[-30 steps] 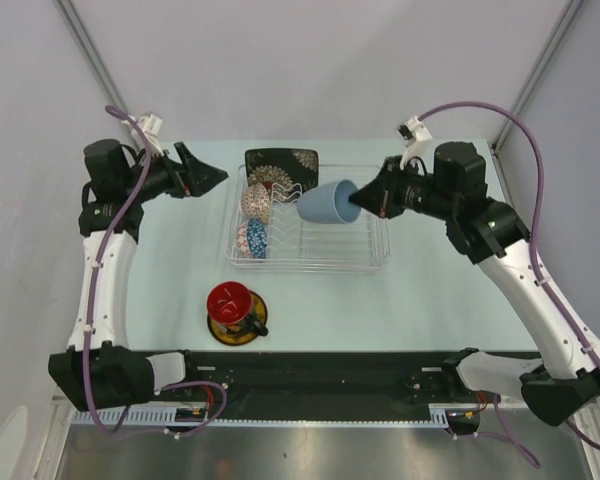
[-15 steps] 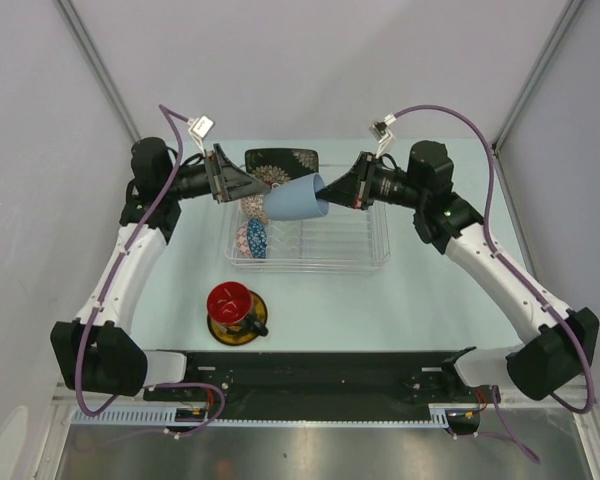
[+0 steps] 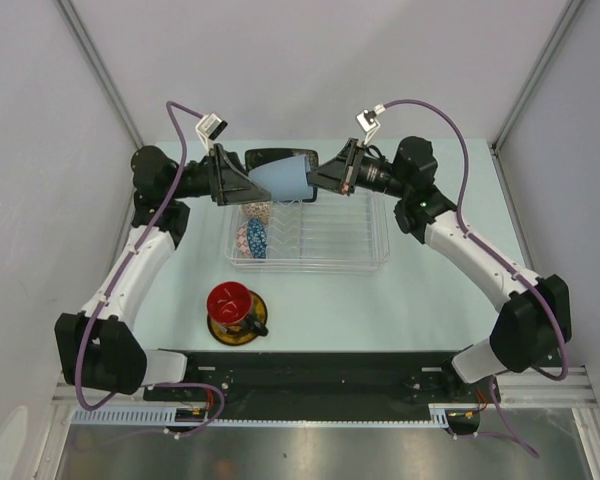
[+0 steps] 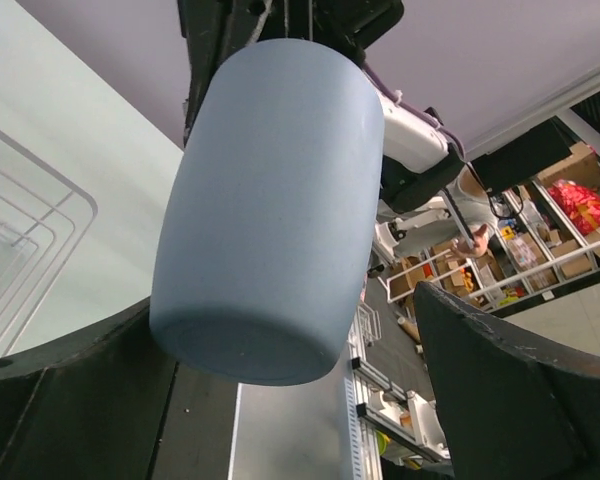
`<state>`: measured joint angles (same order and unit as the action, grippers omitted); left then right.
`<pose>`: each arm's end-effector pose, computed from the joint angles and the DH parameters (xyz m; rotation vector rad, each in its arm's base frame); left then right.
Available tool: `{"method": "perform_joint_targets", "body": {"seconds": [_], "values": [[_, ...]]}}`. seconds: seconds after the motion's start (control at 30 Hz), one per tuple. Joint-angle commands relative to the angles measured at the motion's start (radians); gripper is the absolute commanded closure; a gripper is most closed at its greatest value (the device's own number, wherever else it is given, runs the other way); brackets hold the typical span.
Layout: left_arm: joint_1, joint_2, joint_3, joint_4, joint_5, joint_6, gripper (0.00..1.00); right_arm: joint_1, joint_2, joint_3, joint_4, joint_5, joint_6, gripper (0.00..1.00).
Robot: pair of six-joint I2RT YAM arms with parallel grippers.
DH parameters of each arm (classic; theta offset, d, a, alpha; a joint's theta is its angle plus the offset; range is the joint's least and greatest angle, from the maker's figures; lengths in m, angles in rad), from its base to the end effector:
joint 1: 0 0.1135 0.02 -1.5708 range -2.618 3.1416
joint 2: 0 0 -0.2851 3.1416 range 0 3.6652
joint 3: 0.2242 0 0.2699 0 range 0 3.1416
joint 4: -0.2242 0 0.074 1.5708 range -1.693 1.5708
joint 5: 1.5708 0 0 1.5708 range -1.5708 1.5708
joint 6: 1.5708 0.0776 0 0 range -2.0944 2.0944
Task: Load the mixed dishes into the dish rack
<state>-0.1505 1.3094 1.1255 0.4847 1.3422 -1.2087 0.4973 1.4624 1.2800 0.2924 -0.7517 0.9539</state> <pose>0.2887 -0.1202 0.4269 0.5359 1.7720 -1.8518 0.3164 0.2320 0.4226 -0.3251 1.7212 1.6609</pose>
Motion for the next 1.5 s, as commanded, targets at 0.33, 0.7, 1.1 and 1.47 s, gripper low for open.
{"method": "perform_joint_targets", "body": {"seconds": [0.33,0.7,1.1,1.47], "values": [[-0.004,0.014,0.011,0.121,0.018,-0.075,0.0,0.073,0.095,0.009,0.185,-0.003,0.079,1.0],[-0.006,0.024,0.036,0.065,0.015,-0.011,0.79,0.075,0.104,-0.002,0.166,0.008,0.072,1.0],[-0.021,0.169,0.586,-1.134,-0.34,0.877,1.0,-0.314,-0.135,-0.03,-0.459,0.084,-0.193,0.01],[-0.394,0.608,1.072,-1.532,-0.972,1.31,1.0,-0.387,-0.653,-0.137,-0.69,0.582,-0.397,0.0]]}}
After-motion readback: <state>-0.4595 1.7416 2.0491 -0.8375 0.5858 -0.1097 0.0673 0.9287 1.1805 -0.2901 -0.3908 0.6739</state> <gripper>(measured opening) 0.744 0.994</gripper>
